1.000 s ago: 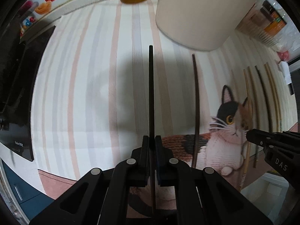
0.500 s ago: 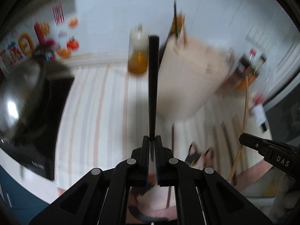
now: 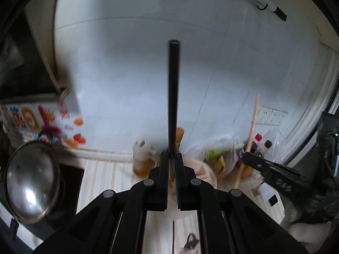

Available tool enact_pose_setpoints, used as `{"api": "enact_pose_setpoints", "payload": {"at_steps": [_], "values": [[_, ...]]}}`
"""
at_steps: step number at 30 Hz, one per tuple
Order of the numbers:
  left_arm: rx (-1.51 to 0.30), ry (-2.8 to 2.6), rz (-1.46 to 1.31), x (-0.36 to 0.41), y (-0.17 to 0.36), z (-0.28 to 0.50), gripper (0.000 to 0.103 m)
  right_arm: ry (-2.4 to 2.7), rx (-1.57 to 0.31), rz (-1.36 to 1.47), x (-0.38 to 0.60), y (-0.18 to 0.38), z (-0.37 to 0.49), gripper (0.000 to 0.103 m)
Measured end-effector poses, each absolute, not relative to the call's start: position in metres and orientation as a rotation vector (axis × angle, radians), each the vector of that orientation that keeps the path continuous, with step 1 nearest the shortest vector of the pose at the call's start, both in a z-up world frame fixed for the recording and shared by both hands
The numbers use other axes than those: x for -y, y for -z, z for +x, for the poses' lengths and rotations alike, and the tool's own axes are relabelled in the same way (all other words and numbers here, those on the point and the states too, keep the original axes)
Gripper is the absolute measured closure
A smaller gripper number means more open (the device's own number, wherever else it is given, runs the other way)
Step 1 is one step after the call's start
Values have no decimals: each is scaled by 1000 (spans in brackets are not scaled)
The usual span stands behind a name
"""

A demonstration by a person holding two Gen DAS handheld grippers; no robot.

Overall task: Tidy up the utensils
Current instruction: 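Lift both chopsticks and carry them over the chopstick holder, then release both chopsticks into the holder by opening both tools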

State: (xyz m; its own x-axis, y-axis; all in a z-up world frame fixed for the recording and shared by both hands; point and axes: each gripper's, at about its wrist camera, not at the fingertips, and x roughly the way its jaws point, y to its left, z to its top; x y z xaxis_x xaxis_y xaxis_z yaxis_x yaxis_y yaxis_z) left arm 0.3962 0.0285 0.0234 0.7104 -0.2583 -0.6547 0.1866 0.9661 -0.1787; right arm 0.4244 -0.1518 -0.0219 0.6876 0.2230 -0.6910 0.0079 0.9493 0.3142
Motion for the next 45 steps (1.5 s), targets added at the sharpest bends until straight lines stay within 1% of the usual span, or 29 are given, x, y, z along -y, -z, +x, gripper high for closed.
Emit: {"api": "enact_pose_setpoints", "payload": {"at_steps": [4,15,26,31,33,36,37,38,39,40,41,42,44,45], "values": [[-765,265,-86,-12,-15,422,100,-93,-774,305,154,29,455,96],[-918,280,-61,20,44,484,100,-33,-742,341,179,81,524,97],[-1042,314,-45,34,79,496,100,-60,-774,316,176,119,536,97],[-1066,315,-58,36,83,492,99,-101,-810,308,173,126,532,96],[-1065,300,-81,32,77,490,96,-126,-842,318,174,126,529,96],[-1048,273,-85,27,66,487,95,-157,-861,340,179,120,520,95],[-1035,265,-87,25,62,484,95,-159,-861,343,180,117,517,93],[-1023,253,-92,21,57,482,88,-162,-860,345,182,114,513,90],[-1015,241,-93,18,53,480,66,-167,-858,354,185,108,506,83],[-1003,228,-90,15,50,478,49,-167,-852,359,187,104,501,77],[-980,208,-89,11,44,473,23,-159,-844,362,190,98,493,74],[-956,194,-91,8,40,469,20,-157,-839,366,192,94,488,72],[-927,178,-91,2,35,461,20,-144,-823,378,198,85,472,70],[-920,171,-87,0,34,457,20,-136,-820,378,200,81,465,67]]}}
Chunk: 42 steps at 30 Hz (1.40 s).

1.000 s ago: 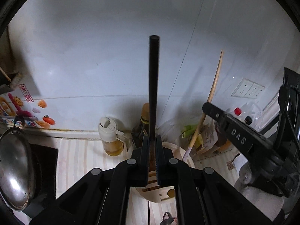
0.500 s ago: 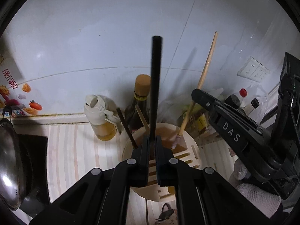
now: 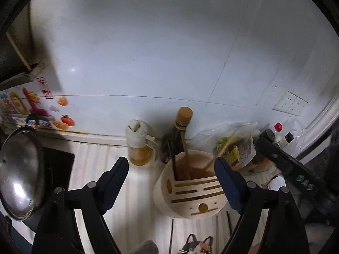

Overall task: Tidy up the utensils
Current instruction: 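Release both chopsticks into the holder by opening both tools, then grasp a dark chopstick with the left tool while the right tool grasps a light one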

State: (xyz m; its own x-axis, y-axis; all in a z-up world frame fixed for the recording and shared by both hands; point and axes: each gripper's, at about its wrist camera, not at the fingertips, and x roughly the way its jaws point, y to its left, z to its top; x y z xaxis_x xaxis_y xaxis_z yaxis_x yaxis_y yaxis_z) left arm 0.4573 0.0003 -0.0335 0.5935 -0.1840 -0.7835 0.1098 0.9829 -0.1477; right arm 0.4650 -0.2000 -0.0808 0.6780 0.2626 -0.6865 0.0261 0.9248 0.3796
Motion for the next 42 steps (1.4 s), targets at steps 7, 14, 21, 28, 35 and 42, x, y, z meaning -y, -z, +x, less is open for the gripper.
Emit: {"api": "enact_pose_setpoints", "payload": {"at_steps": [7,14,21,28,35,42], "values": [[-861,101,-24,-11,42,423,0,-19,-800,340,206,71,412,22],[-918,105,-24,-22,79,387,0,113,-841,356,217,104,358,0],[-986,85,41,-21,126,358,0,218,-927,310,226,153,326,0],[-1087,52,100,-8,182,342,0,204,-1146,323,236,227,306,15],[-1225,102,159,24,252,337,3,127,-1396,257,230,305,311,51],[-1361,108,221,53,307,348,39,95,-1535,207,234,351,328,52]]}}
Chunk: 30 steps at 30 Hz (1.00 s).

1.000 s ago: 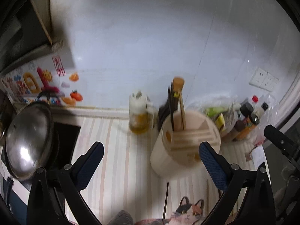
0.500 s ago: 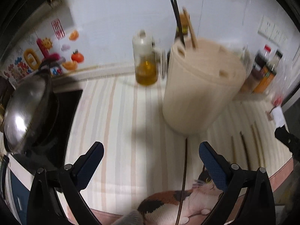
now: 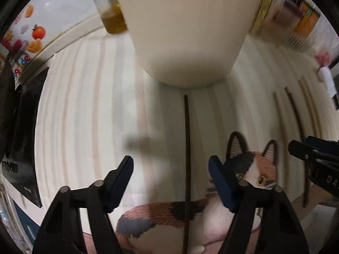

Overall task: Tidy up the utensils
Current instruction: 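Grasp a dark chopstick with the left tool while the right tool grasps a light one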

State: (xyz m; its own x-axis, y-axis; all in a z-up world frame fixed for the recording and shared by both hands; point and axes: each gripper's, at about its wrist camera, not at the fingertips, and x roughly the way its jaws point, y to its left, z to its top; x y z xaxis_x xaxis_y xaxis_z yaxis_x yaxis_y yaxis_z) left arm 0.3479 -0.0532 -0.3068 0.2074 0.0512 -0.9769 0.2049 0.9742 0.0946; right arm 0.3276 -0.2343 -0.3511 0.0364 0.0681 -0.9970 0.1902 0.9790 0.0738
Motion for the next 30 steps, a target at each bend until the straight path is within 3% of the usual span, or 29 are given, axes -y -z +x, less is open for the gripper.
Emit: {"api": "enact_pose_setpoints", "payload": {"at_steps": [2,5,7,11,13,20,30], "values": [[-1384,101,226,57,316,350,44,77,-1564,206,235,361,329,54],[-1411,95,253,63,327,349,65,63,-1590,210,238,371,328,68],[-1408,96,262,65,328,346,73,62,-1604,192,238,376,327,79],[-1419,103,254,69,330,342,99,75,-1597,130,236,370,327,89],[-1419,88,228,66,329,340,100,87,-1592,124,236,368,327,95],[-1529,-6,-95,10,331,325,99,-52,-1675,203,229,366,323,96],[-1509,46,43,17,330,293,97,-84,-1755,66,215,356,342,95]]}}
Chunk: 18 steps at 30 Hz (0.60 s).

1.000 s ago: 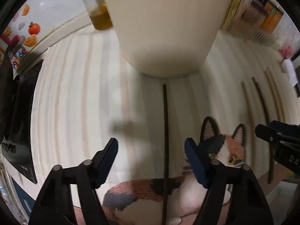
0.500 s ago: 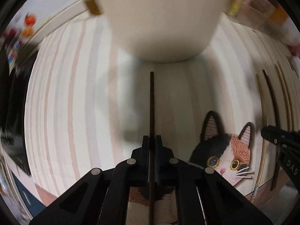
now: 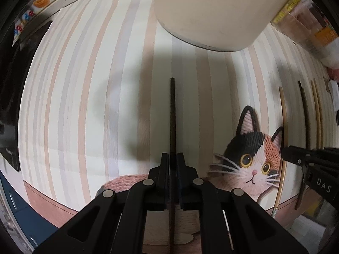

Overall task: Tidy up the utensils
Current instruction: 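Grasp a dark chopstick with the left tool while the right tool grasps a light one, then lift both chopsticks and carry them over the cream chopstick holder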

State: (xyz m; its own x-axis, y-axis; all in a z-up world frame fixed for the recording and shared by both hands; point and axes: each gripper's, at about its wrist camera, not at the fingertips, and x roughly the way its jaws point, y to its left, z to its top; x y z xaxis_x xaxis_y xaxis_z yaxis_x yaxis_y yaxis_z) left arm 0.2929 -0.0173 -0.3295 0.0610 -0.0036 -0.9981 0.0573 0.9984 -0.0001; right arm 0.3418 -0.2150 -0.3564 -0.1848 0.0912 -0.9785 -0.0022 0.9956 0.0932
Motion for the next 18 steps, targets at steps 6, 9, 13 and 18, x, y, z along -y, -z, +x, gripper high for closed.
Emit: {"api": "enact_pose_setpoints", "payload": {"at_steps": [6,9,13,18], "values": [[-1512,47,59,26,331,285,97,-93,-1785,44,206,358,363,95],[-1520,44,61,31,336,309,97,-97,-1788,40,202,362,368,95],[-1518,47,79,40,331,323,97,-92,-1776,26,190,372,365,95],[-1519,54,160,57,334,326,99,-82,-1724,-73,174,372,352,95]]}}
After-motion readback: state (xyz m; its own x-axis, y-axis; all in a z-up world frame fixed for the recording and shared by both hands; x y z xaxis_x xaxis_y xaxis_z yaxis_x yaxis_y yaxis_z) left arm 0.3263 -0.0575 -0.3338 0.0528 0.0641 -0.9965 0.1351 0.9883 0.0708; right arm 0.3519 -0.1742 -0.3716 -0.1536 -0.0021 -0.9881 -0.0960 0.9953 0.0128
